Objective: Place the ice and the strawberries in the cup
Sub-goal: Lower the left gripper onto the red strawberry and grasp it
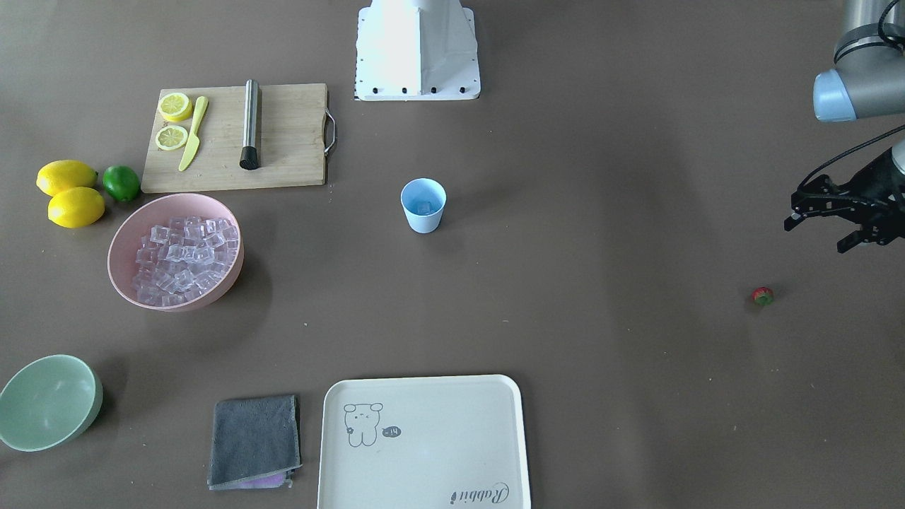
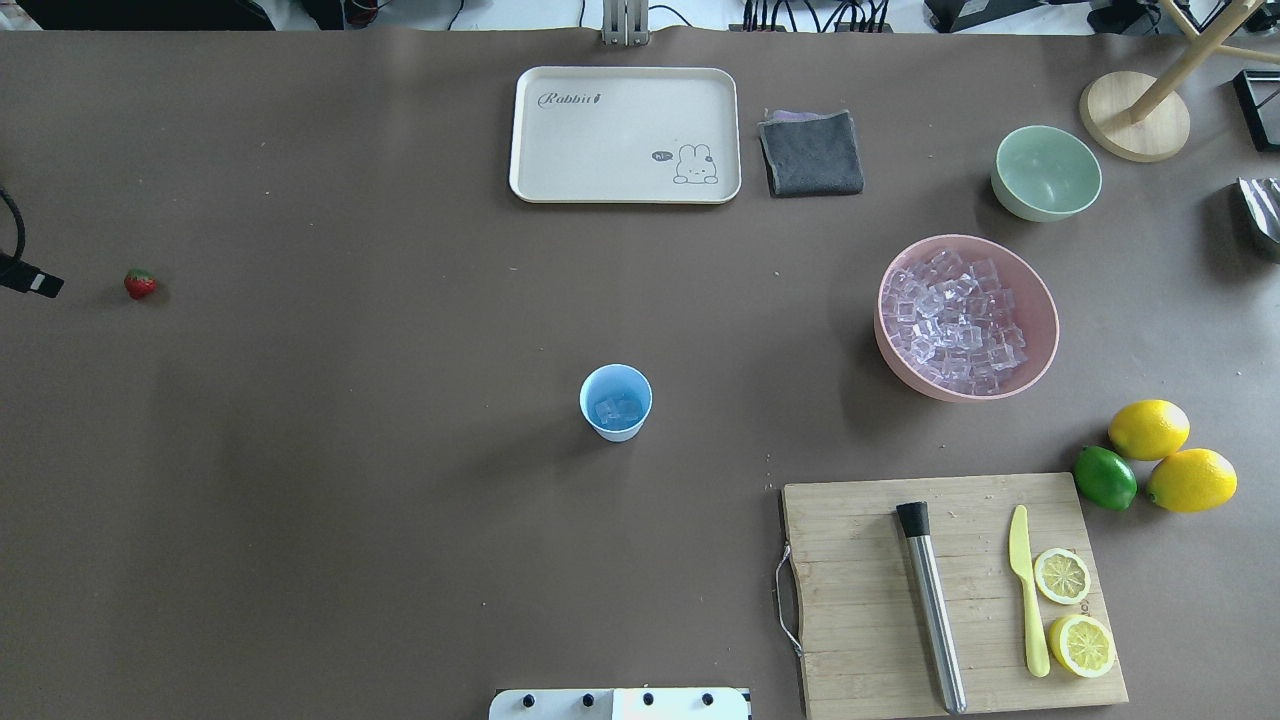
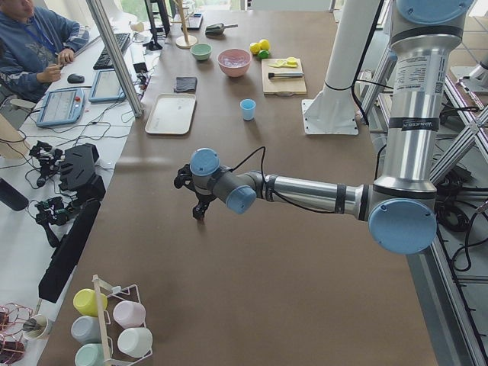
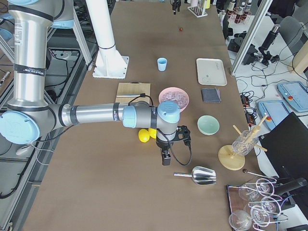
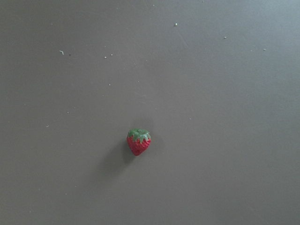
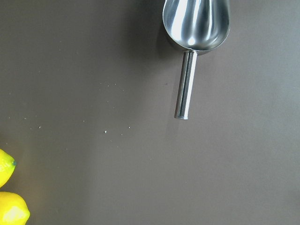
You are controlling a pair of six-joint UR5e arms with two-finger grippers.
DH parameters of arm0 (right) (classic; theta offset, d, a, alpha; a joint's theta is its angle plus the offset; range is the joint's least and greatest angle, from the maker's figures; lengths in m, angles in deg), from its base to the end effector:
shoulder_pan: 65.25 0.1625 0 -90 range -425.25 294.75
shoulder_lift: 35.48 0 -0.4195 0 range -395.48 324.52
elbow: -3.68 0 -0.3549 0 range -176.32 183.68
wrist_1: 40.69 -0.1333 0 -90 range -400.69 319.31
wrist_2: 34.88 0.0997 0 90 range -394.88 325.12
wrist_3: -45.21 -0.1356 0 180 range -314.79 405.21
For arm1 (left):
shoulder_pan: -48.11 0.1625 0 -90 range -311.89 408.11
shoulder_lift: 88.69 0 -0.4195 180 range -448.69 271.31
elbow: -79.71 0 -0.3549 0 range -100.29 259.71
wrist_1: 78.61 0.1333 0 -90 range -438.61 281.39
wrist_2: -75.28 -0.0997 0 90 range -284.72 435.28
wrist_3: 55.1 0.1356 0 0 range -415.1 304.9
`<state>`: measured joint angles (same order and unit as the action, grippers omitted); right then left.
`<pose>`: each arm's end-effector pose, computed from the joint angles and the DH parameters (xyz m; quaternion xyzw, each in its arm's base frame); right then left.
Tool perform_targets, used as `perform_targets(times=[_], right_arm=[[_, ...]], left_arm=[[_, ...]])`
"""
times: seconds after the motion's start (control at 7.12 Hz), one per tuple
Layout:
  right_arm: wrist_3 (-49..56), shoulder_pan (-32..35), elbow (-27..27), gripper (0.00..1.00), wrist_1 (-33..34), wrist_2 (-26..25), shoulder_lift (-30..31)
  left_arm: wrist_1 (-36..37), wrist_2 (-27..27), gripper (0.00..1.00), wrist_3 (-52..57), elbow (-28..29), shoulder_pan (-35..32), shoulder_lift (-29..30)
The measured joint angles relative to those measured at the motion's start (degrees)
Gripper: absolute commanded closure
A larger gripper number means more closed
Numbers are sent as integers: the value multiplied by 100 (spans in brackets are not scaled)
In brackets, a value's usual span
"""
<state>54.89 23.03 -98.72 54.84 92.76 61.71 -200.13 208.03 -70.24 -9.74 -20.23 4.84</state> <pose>0.0385 -0.4014 0.6544 0.0198 -0.3220 -0.0931 0.9419 0.1532 -0.4974 0.5883 0.1522 0.4174 0.1585 0.8817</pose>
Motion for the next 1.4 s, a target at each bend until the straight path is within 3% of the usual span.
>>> perform_targets(times=[0.28, 0.7, 0.98, 1.4], right_arm=[[-3, 5, 12, 0, -21, 27, 11], [-17, 5, 25, 0, -34, 26, 19], [-27, 5, 34, 0, -34, 25, 19], [-38, 5, 41, 0, -42, 25, 19]], left_arm=[[-164, -371, 2, -387, 568, 286, 476], [-194, -901, 2, -469, 921, 731, 754], [-198, -978, 4, -451, 1051, 779, 796], [-641, -988, 15, -450, 1371, 786, 780]])
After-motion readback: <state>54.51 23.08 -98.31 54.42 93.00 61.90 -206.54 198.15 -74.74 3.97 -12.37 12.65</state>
